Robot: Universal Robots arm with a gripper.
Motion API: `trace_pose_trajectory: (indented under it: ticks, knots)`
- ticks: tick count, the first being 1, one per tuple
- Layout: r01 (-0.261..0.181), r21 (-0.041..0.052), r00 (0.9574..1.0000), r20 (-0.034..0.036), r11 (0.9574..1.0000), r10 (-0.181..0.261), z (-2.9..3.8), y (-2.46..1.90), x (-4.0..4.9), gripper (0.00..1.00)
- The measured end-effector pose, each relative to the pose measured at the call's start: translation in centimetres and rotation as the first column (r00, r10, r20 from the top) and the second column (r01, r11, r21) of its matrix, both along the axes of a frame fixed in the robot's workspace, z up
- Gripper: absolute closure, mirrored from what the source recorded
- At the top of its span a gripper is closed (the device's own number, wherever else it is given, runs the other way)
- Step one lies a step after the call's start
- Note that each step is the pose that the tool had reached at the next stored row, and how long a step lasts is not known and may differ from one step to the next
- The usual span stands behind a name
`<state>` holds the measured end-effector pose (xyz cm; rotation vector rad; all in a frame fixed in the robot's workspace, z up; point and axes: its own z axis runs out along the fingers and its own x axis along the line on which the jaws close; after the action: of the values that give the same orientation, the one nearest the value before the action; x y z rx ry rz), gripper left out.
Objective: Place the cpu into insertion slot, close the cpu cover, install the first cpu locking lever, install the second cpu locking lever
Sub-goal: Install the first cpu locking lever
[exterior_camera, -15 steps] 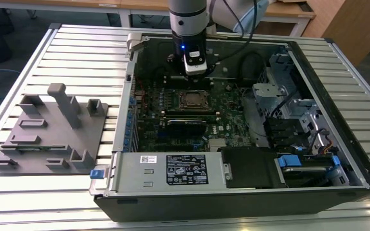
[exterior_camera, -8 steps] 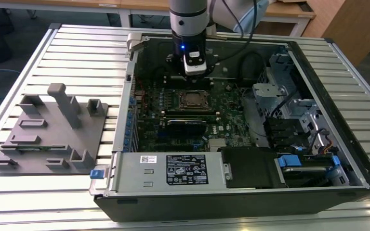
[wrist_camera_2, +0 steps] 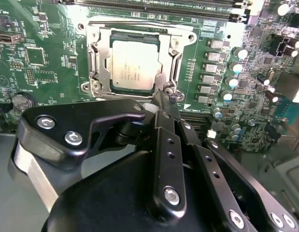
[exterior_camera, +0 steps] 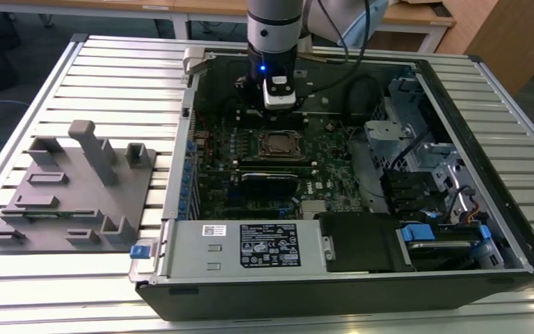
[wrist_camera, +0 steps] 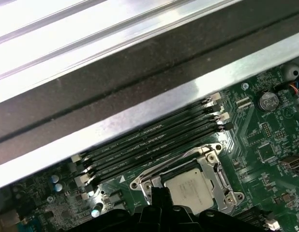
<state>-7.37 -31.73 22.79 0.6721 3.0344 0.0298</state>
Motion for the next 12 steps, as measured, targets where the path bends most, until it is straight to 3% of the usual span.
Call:
trace_pose_trajectory:
  ticks: [5, 12]
  knots:
    - [-0.003, 0.0011, 1.0, -0.0001, 1.0, 0.003, -0.01, 0.0, 0.06, 0.9]
    - [-0.057, 0.0014, 0.9984, -0.0002, 0.9984, 0.057, -0.09, 0.0, 0.4, 0.9]
